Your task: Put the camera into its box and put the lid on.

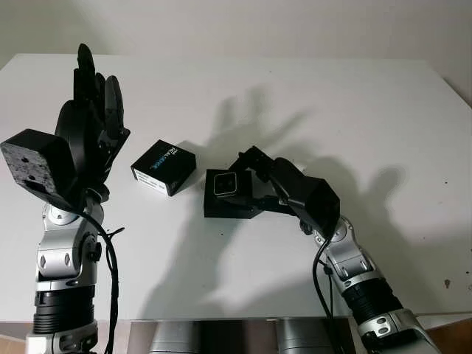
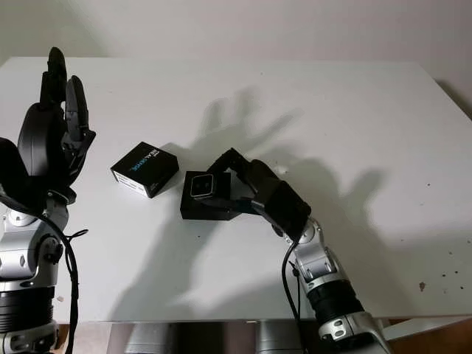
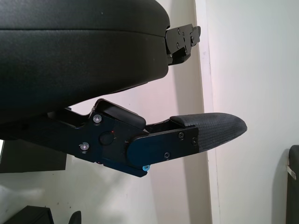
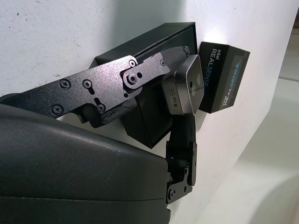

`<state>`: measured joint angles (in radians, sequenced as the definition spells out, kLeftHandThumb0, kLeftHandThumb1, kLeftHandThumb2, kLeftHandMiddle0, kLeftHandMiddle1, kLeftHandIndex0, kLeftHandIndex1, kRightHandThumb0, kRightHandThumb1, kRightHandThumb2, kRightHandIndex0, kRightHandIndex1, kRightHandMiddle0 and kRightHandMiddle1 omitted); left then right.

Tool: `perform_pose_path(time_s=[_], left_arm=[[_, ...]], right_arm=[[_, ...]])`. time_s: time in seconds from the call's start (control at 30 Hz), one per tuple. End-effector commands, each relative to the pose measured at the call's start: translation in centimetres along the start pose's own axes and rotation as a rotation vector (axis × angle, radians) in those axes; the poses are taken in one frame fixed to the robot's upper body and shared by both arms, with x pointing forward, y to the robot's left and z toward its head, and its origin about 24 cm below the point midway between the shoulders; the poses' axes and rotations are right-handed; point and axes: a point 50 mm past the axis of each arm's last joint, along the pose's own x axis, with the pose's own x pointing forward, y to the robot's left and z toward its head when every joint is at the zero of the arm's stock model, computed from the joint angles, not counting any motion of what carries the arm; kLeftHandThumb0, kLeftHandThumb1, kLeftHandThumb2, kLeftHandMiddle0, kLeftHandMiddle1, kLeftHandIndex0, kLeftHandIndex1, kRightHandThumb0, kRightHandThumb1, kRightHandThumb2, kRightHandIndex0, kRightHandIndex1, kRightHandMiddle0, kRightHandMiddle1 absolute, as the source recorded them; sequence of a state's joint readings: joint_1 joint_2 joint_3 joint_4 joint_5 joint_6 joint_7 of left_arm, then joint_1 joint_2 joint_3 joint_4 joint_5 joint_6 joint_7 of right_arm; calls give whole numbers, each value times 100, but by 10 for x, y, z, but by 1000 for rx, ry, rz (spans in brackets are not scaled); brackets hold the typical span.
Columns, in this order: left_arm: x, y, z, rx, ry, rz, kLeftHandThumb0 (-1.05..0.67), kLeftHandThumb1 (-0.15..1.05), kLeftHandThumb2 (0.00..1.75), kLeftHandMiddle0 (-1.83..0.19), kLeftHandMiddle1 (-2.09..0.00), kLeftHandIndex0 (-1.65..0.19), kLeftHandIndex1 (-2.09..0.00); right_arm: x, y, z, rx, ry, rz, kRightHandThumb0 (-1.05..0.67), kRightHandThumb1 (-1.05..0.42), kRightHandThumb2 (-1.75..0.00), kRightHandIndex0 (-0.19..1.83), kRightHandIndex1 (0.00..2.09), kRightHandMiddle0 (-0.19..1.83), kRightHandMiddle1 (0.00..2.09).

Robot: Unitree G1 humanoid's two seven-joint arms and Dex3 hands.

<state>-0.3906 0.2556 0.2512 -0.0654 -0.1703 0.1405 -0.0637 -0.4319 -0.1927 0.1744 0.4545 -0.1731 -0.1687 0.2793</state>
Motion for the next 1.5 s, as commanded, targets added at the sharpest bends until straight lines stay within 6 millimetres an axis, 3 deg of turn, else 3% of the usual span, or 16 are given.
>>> perform_pose_path(time_s=[0.0,0.33,0.4,0.47,0.5,0.57,0.6,0.7,1.03,1.47], left_arm=[[0,-1,4,0,-20,4,-76,105,63,19,0,19,0],[-1,0,4,-7,-21,12,-76,105,61,19,0,19,0],[-1,1,4,-3,-22,7,-76,105,62,19,0,19,0],[0,1,4,1,-21,4,-76,105,62,19,0,19,0],[0,1,4,1,-20,2,-76,105,63,19,0,19,0],[-1,1,4,0,-20,3,-76,105,63,19,0,19,0],[-1,1,4,1,-22,3,-76,105,63,19,0,19,0],[-1,1,4,3,-22,3,-76,105,63,19,0,19,0],[0,1,4,10,-12,-2,-77,105,62,19,0,19,0],[0,1,4,11,-8,-13,-77,105,62,19,0,19,0]], right_arm=[[1,5,1,-2,-12,24,-41,-97,-5,14,5,20,179],[0,6,0,-16,-9,35,-42,-96,-5,14,5,21,178],[0,5,1,-50,-2,56,-47,-98,-6,11,4,12,170],[-1,4,2,-89,14,94,-57,-98,-6,2,4,0,133],[-1,3,2,-101,21,110,-64,-97,-5,-6,4,-3,96],[-2,3,3,-111,26,123,-70,-95,-5,-15,4,0,51],[-3,2,4,-118,18,121,-72,-94,-5,-17,3,2,35],[-5,0,6,-135,-8,105,-73,-94,-6,-19,0,-4,20],[-13,-9,16,-155,-102,-22,-71,-96,-6,-19,0,-9,10],[-17,-41,50,-198,-236,-249,-72,-98,-6,-19,0,-12,6]])
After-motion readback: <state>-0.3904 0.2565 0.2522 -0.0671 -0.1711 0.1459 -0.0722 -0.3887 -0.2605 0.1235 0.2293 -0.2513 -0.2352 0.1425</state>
